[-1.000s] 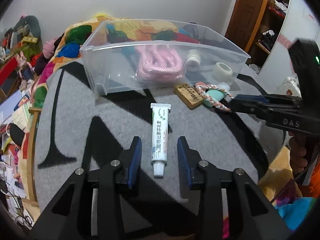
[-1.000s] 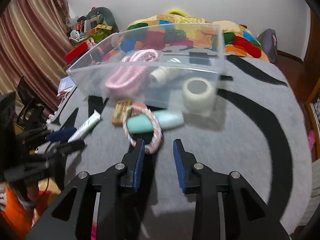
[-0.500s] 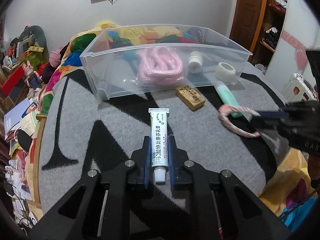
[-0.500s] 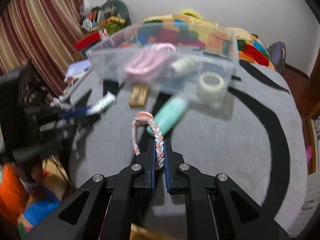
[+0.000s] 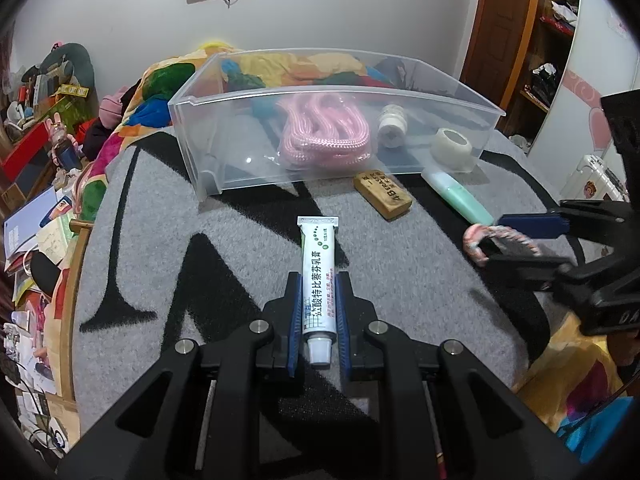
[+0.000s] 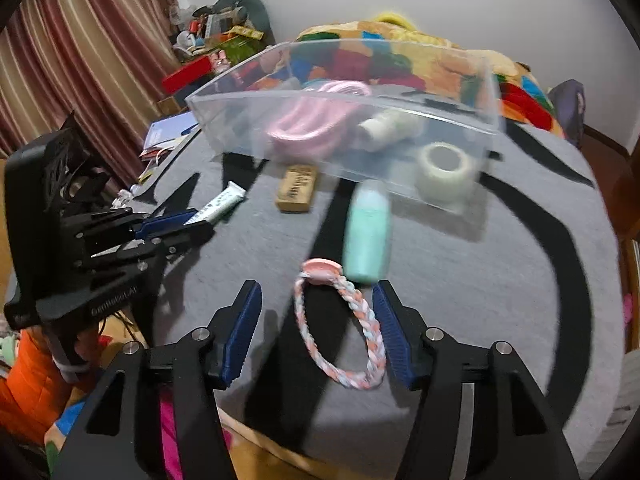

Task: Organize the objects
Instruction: 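Place ointment tube in box with left gripper while right places rope ring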

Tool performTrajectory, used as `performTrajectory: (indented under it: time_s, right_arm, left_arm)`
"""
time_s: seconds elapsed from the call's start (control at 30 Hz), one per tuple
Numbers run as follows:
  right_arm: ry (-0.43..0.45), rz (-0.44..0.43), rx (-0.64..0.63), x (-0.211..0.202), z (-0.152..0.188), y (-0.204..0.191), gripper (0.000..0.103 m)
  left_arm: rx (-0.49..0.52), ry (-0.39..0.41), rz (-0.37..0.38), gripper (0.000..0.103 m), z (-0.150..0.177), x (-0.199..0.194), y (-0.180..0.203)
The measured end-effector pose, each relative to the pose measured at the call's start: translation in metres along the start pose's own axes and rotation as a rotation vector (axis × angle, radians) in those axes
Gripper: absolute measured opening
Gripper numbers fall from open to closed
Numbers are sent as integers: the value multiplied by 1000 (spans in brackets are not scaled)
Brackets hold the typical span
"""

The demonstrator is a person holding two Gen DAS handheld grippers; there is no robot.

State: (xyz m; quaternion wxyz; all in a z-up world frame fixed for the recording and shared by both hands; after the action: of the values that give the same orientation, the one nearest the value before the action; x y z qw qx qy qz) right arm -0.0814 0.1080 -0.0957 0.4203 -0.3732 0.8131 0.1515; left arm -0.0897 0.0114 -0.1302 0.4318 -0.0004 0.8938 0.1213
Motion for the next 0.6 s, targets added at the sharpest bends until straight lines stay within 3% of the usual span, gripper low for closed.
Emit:
performTrajectory:
  time_s: [0.07,0.17,0.3,0.33,0.6]
  right_arm:
    - [-7,3,-11,7,-3,-6,54]
    - [-7,53,-25,16,-5,-9,43]
    - [-2,125,-46,19,-7,-9,18]
    - [0,127,-51,18,-7,-10,8]
    - [58,100,-37,-8,-9,-12,6]
  left_arm:
    - [-3,2,-1,15,0,0,0]
    - [6,14,-12,15,1,0,2]
    - [15,29,-32,15,1,0,4]
    - [9,29,-30,15,0,0,4]
    - [-47,70,9,15,-14,-25,-3]
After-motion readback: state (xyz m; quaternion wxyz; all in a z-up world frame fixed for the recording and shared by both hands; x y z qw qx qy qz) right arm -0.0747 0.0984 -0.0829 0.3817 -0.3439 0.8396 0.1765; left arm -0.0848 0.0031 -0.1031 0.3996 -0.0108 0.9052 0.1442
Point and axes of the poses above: each gripper's, at about its wrist camera, not at the fingertips, and x roughly the way its jaws point, y to its right, z to its underside, the point moved 9 cm from there along x, roughly the way its jaws point, and after that the axes turned 15 degrees about -x, right-handed, at the moved point
